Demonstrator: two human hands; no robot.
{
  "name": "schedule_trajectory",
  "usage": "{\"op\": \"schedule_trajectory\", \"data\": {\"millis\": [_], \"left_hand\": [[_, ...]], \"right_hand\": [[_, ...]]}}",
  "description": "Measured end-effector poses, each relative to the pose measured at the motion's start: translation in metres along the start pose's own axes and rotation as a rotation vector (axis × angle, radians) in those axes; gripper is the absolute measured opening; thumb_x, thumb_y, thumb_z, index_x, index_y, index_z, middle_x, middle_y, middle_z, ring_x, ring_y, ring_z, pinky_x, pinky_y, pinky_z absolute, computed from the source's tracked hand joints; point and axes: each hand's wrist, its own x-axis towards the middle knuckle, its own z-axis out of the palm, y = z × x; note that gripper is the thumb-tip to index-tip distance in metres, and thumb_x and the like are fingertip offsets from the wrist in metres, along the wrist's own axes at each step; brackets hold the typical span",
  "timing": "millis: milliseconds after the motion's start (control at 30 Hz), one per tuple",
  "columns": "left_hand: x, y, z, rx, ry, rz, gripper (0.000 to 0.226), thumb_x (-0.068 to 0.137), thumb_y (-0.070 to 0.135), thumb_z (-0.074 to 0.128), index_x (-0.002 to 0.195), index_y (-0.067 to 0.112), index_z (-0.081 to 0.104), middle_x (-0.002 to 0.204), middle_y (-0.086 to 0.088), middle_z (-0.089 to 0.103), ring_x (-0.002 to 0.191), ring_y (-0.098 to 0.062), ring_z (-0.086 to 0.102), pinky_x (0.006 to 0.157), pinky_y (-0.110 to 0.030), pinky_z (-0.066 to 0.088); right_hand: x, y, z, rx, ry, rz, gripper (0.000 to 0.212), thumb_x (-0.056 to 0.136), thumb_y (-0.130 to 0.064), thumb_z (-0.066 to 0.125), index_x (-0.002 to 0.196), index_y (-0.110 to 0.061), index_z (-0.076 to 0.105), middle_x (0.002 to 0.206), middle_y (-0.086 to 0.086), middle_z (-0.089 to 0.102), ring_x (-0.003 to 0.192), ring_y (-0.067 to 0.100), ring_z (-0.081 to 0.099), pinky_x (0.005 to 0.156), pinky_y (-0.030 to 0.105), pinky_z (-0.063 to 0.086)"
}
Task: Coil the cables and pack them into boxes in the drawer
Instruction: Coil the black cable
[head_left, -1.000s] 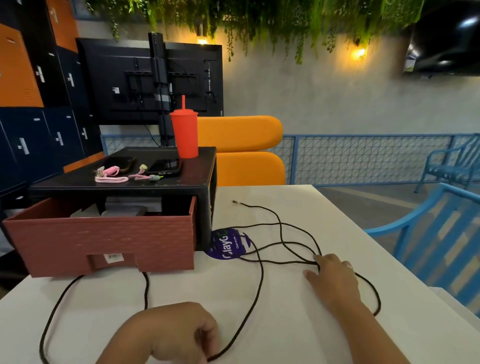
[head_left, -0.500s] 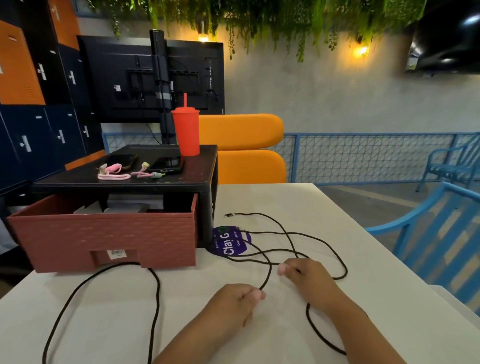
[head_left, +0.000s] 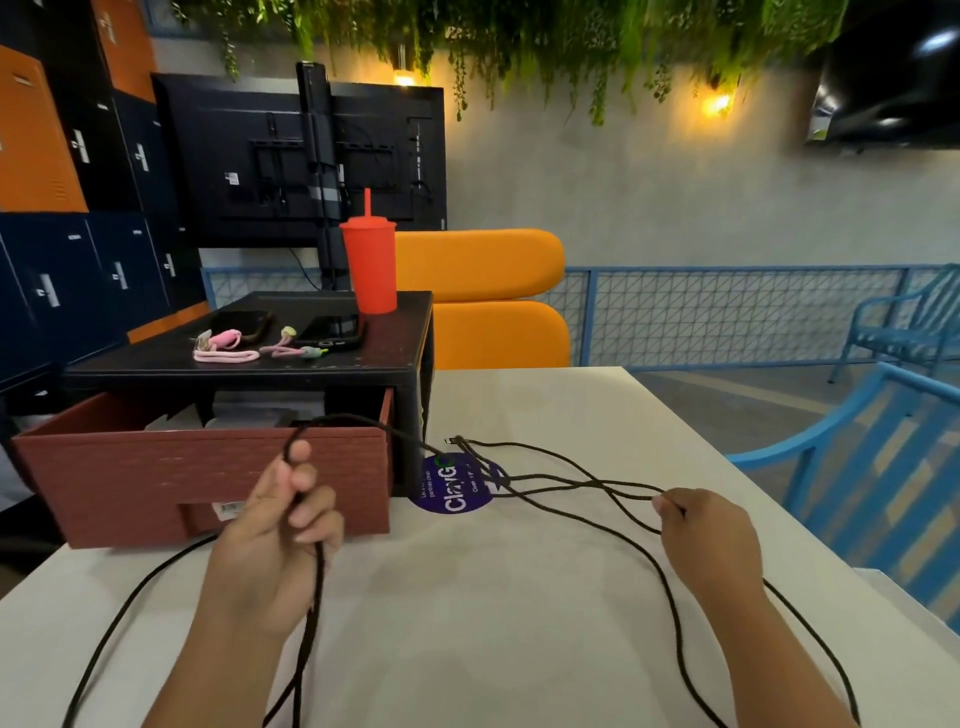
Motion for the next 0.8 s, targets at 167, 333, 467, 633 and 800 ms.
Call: {"op": "schedule_trajectory", "data": {"millis": [167, 333, 467, 633, 800], "left_hand": [[-0.002, 0.017, -0.026, -0.085, -0.169, 0.002, 0.062, 0.101, 0.03, -0.006, 0.134, 0.006, 0.04, 0.116, -0.014, 0.054, 0.09, -0.024, 0.048, 0.079, -0.03, 0.03], [0.002, 0.019, -0.002, 0.128, -0.161, -0.021, 0.038, 0.097, 0.02, 0.032, 0.108, -0.007, 0.056, 0.074, -0.012, 0.058, 0.059, -0.017, 0.037, 0.058, -0.026, 0.03], [-0.005, -0.018, 0.037, 0.954, 0.257, -0.022, 0.017, 0.076, 0.019, 0.069, 0.076, 0.002, 0.066, 0.036, 0.009, 0.033, 0.033, -0.003, 0.025, 0.035, -0.013, 0.022], [-0.014, -0.068, 0.059, 1.279, -0.079, -0.316, 0.026, 0.081, 0.011, 0.07, 0.062, 0.028, 0.075, 0.055, 0.01, 0.067, 0.054, 0.002, 0.054, 0.06, -0.012, 0.044], [-0.022, -0.078, 0.058, 1.619, -0.316, -0.733, 0.012, 0.076, 0.033, 0.065, 0.082, 0.031, 0.076, 0.087, 0.017, 0.072, 0.087, 0.0, 0.063, 0.08, -0.012, 0.046]], "right_hand": [[0.001, 0.006, -0.012, 0.144, 0.276, 0.139, 0.03, 0.097, -0.024, 0.043, 0.09, -0.003, 0.064, 0.065, 0.007, 0.053, 0.063, 0.022, 0.049, 0.063, 0.029, 0.036], [0.001, 0.003, -0.033, 0.594, 0.42, 0.202, 0.029, 0.096, -0.025, 0.045, 0.083, -0.003, 0.06, 0.068, 0.012, 0.052, 0.065, 0.022, 0.045, 0.065, 0.034, 0.037], [-0.012, -0.032, -0.036, 0.707, 0.155, -0.095, 0.016, 0.092, -0.014, 0.054, 0.077, -0.011, 0.062, 0.066, 0.0, 0.054, 0.067, 0.014, 0.047, 0.066, 0.02, 0.038], [-0.033, -0.098, -0.022, 0.587, -0.088, -0.425, 0.023, 0.092, -0.028, 0.052, 0.072, -0.02, 0.059, 0.064, -0.004, 0.057, 0.061, 0.004, 0.048, 0.058, 0.013, 0.035], [0.002, -0.145, -0.032, 0.855, 0.047, -0.17, 0.025, 0.094, -0.02, 0.045, 0.073, -0.012, 0.057, 0.061, -0.003, 0.045, 0.061, 0.011, 0.041, 0.059, 0.028, 0.034]]}}
